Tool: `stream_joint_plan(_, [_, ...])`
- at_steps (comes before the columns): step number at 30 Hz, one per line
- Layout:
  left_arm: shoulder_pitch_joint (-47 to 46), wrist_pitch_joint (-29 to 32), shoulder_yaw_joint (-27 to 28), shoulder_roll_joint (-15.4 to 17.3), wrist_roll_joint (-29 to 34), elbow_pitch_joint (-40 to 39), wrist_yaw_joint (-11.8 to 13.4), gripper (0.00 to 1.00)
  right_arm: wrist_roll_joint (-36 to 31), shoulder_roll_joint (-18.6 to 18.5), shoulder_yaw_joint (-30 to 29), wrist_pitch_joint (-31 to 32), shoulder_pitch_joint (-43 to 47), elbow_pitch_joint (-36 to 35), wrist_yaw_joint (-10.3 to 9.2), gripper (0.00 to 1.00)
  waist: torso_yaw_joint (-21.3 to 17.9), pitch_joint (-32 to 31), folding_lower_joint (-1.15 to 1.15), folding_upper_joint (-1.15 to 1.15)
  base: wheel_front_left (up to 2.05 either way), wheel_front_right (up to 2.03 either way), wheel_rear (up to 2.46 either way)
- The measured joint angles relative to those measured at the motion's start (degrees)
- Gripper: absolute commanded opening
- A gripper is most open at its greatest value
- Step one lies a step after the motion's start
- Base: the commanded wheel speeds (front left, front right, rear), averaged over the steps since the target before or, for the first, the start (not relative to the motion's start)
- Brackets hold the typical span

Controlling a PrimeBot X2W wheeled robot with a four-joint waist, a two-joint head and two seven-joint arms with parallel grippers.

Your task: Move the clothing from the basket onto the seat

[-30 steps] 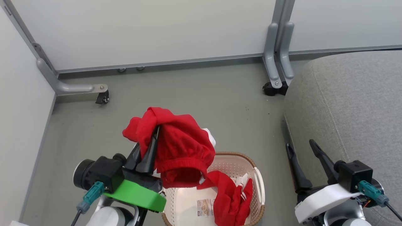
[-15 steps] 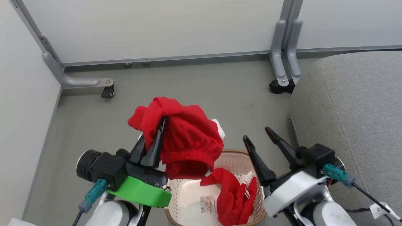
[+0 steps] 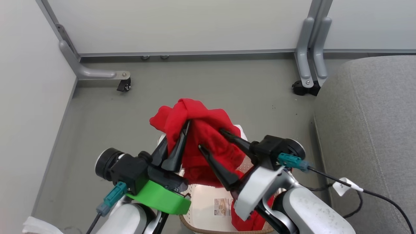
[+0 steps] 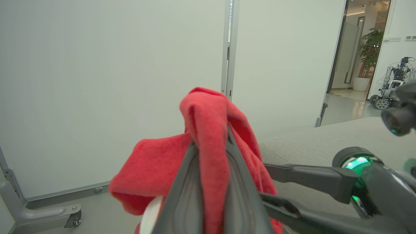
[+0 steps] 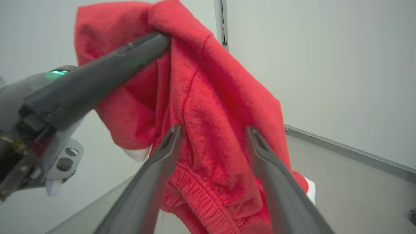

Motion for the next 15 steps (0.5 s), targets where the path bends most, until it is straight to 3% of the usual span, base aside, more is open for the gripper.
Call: stream_joint_plan(15, [-1.2, 0.5, -2.7, -1.4, 0.0, 0.8, -1.1, 0.0, 2.9, 3.7, 7.3, -4.9, -11.0, 16.4, 0.0, 1.0, 1.9, 0.5, 0.0, 0.0, 0.0, 0.0, 0.0])
